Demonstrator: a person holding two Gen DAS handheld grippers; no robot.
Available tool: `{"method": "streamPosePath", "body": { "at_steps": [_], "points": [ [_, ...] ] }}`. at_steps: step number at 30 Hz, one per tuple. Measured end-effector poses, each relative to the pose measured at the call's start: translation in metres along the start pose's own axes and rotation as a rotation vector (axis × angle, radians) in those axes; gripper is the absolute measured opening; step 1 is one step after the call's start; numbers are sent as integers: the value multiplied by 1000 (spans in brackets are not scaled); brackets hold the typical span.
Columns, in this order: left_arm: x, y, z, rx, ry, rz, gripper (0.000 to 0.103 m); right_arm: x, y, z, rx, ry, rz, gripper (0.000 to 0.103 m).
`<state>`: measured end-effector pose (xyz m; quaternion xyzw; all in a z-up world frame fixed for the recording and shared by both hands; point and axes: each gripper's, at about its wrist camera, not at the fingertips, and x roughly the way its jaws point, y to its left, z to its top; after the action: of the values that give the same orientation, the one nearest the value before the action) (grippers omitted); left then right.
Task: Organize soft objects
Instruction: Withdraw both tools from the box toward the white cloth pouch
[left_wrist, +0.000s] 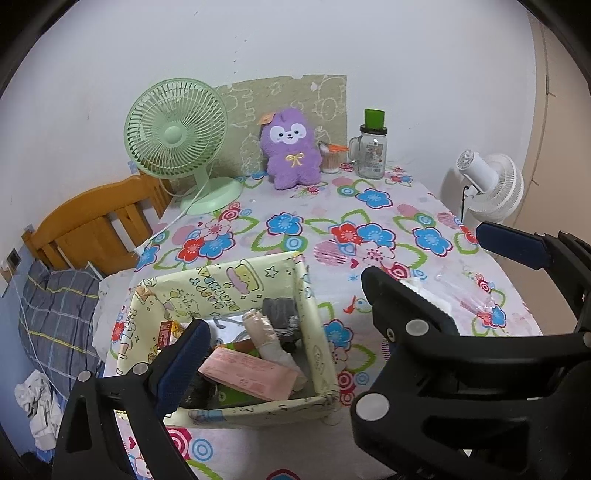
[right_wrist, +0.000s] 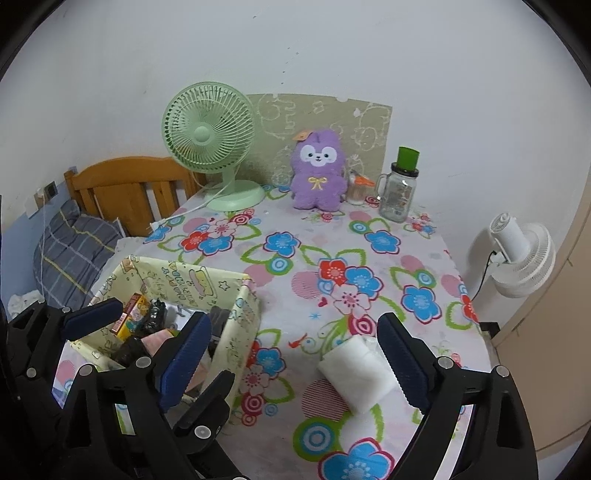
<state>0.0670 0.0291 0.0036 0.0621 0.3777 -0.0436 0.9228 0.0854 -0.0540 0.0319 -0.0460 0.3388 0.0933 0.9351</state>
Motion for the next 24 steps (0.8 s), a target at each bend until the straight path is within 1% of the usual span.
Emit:
{"method": "streamPosePath", "body": {
  "at_steps": [6,15,24],
  "points": [
    [-6,-14,0,11,-13,0,98,-9,-12,-5,14,-3,-8,93],
    [-11,-36,-1,17,-32,-23,98,-17,-34,-13,29,-10,-14,94],
    [-8,-60,-6,29,-48,-28,98,-18,-55,-25,37,-23,-26,94]
  ]
}}
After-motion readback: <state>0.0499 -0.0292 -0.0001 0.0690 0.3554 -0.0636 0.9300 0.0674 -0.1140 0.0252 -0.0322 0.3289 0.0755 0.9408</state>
